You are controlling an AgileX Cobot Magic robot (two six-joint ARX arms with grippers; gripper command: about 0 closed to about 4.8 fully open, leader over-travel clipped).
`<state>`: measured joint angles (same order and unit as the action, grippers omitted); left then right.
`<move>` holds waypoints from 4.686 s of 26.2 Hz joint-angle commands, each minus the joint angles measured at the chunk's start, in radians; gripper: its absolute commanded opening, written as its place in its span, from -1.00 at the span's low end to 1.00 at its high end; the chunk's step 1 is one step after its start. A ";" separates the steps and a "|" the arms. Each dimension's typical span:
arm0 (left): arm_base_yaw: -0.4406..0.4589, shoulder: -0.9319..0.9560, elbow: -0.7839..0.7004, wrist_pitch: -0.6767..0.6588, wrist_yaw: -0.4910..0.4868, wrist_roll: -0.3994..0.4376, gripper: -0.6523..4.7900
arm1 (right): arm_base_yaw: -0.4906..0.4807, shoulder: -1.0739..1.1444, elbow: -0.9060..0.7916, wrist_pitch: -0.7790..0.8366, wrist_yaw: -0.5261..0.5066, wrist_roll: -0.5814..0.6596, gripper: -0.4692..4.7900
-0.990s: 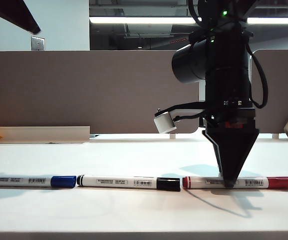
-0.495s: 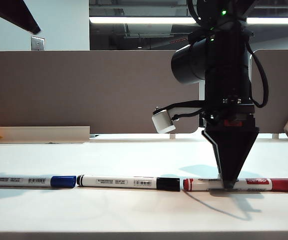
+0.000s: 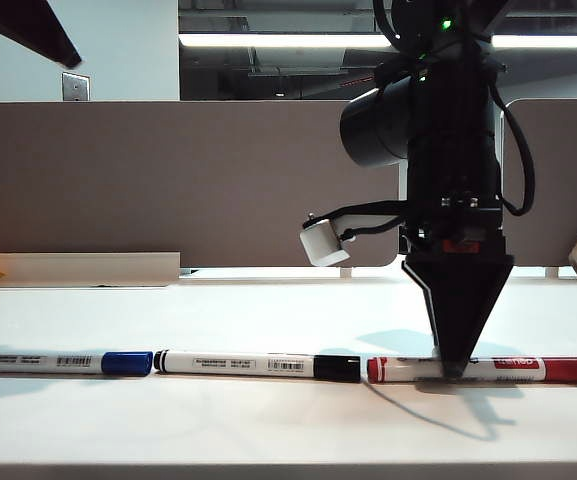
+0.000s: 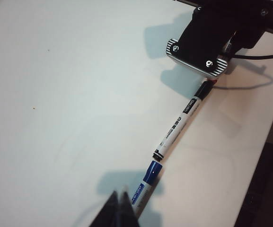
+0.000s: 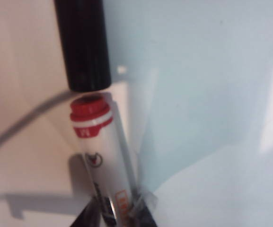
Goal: Pick up the markers one by one and line them up horizontally in a straight line on the table.
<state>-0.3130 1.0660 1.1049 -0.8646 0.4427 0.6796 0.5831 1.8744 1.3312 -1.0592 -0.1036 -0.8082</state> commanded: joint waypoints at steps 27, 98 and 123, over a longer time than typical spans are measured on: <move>0.001 -0.005 0.000 0.006 0.007 0.001 -0.78 | 0.001 -0.004 0.003 0.009 -0.030 0.049 -0.13; 0.001 -0.894 -0.467 0.395 -0.312 -0.602 -0.78 | 0.000 -1.387 -0.731 0.982 0.180 0.716 -0.83; 0.000 -0.959 -0.845 0.613 -0.284 -0.701 -0.78 | 0.000 -1.722 -1.248 1.092 0.124 0.884 -0.83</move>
<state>-0.3141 0.1074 0.2661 -0.2813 0.1532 0.0002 0.5835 0.1577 0.0883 0.0029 0.0437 0.0563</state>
